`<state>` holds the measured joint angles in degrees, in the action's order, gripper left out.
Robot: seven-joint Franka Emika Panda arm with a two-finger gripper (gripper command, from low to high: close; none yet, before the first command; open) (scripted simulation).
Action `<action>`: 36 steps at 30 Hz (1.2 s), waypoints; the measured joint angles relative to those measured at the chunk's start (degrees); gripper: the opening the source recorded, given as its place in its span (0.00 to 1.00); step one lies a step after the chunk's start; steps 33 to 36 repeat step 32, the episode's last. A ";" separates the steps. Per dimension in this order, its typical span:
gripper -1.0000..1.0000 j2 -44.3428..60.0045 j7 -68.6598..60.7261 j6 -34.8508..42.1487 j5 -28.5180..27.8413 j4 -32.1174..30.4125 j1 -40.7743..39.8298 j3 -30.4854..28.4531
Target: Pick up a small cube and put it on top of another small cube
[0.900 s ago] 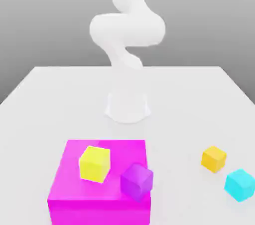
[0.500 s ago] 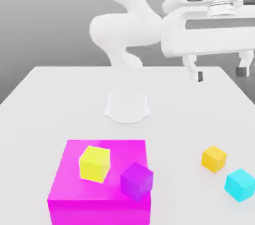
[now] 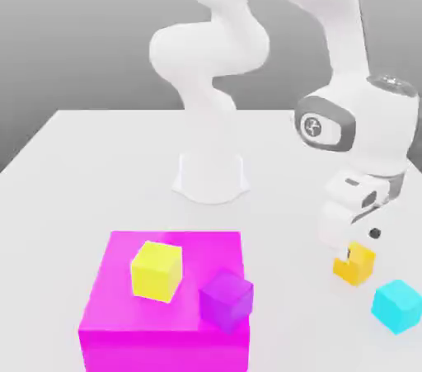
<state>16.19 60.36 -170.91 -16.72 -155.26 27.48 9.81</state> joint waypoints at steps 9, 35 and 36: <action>0.00 0.46 0.12 -0.43 -0.12 0.07 0.74 -0.74; 1.00 1.69 -18.62 15.55 7.22 17.06 -4.99 3.20; 1.00 1.69 -18.62 15.55 7.22 17.06 -4.99 3.20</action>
